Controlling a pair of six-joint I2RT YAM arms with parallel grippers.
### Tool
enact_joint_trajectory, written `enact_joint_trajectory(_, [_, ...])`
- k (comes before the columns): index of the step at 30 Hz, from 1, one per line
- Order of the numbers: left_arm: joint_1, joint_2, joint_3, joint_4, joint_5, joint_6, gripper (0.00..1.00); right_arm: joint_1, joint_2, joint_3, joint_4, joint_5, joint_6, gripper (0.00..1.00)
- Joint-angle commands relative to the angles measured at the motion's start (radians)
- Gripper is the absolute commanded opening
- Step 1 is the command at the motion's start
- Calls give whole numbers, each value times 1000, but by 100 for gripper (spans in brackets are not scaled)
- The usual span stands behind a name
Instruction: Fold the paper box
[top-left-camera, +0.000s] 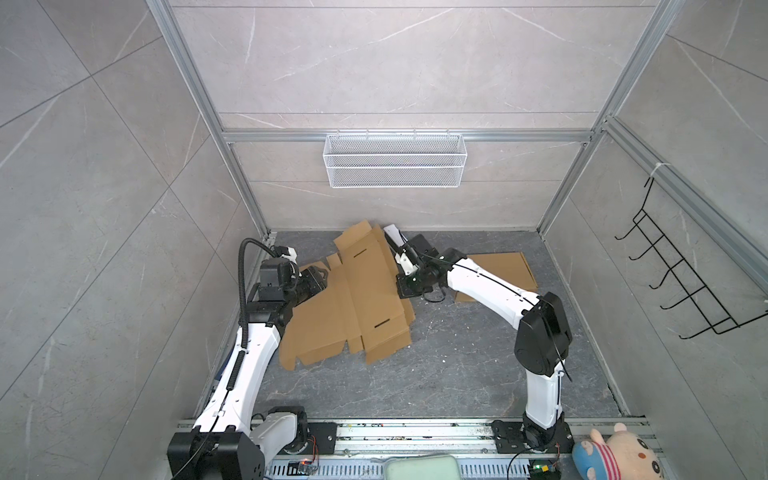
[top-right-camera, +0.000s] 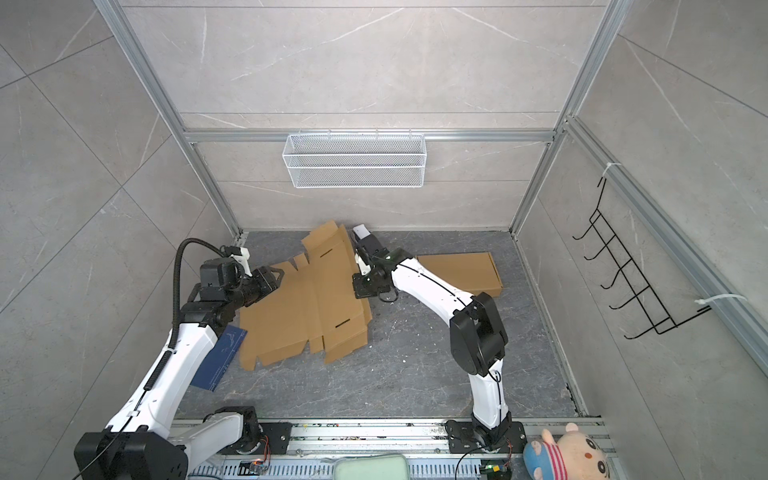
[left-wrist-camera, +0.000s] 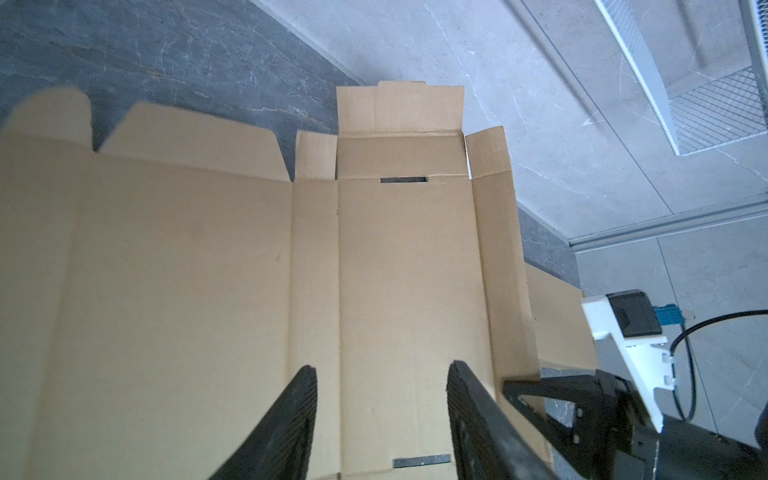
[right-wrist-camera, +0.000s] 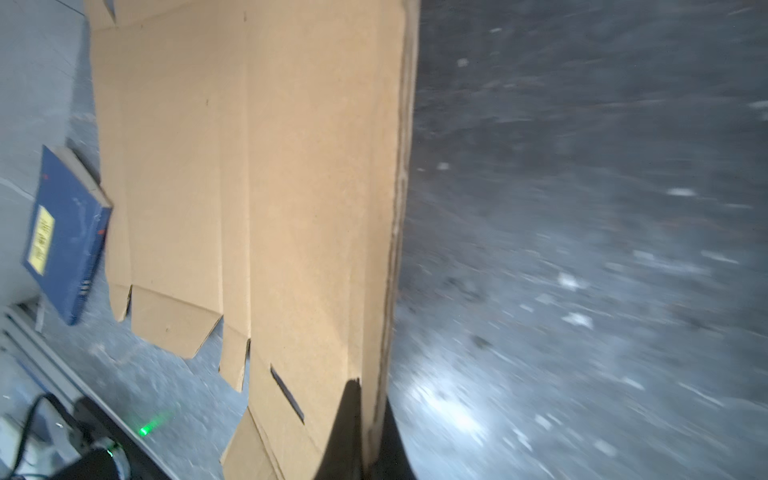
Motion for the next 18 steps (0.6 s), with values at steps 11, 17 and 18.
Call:
enact_joint_trajectory(11, [1, -26, 43, -38, 181, 211, 55, -57, -103, 44, -391, 431, -727, 0])
enact_joint_trajectory(17, [1, -18, -32, 82, 206, 268, 57, -57, -22, 226, -342, 450, -941, 0])
enact_joint_trajectory(18, [1, -20, -46, 93, 203, 271, 57, -55, -4, 262, -348, 444, -977, 0])
